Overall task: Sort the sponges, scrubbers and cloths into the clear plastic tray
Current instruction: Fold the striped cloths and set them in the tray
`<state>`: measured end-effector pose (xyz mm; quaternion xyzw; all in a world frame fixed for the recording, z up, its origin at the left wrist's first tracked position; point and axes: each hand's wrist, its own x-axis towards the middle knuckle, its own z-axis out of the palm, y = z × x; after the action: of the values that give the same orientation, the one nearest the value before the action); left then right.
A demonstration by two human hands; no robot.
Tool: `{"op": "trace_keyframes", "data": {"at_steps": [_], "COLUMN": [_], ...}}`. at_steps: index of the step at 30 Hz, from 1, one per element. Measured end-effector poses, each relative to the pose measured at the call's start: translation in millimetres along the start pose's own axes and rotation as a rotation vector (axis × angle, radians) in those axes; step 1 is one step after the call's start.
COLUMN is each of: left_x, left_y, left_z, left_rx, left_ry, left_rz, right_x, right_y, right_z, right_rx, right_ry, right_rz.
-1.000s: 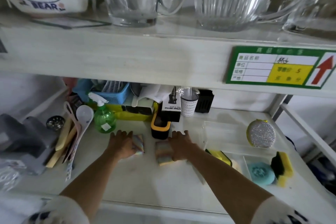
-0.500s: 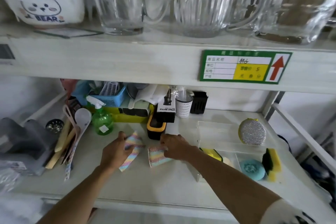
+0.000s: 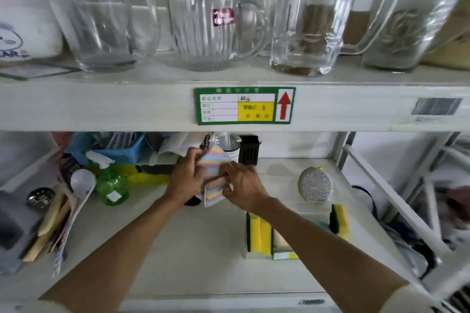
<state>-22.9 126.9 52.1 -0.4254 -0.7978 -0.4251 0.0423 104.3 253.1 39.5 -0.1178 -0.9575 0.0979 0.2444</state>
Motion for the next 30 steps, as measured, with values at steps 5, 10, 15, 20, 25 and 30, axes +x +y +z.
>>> {"op": "trace_keyframes", "data": {"at_steps": [5, 10, 15, 20, 25, 30], "left_x": [29.4, 50.8, 59.3, 58.1, 58.2, 58.0], "left_y": [44.3, 70.3, 80.4, 75.9, 64.7, 58.7], "left_z": [35.4, 78.4, 115.2, 135.7, 148.0, 155.2], "left_rx": [-0.123, -0.129, -0.095, -0.031, 0.006, 0.068], "left_ry": [-0.07, -0.146, -0.21, -0.301, -0.41, -0.447], "left_rz": [0.112, 0.151, 0.093, 0.054, 0.002, -0.014], "right_x": [-16.7, -30.4, -43.3, -47.8, -47.8, -42.9], "right_y": [45.3, 82.0, 105.1, 116.6, 121.9, 122.2], "right_z": [-27.6, -44.9, -45.3, -40.7, -34.1, -28.5], "right_rx": [-0.013, -0.003, -0.049, -0.137, -0.138, -0.164], "right_ry": [0.064, 0.056, 0.025, -0.105, -0.203, -0.224], "right_rz": [0.144, 0.288, 0.319, 0.299, 0.317, 0.313]}}
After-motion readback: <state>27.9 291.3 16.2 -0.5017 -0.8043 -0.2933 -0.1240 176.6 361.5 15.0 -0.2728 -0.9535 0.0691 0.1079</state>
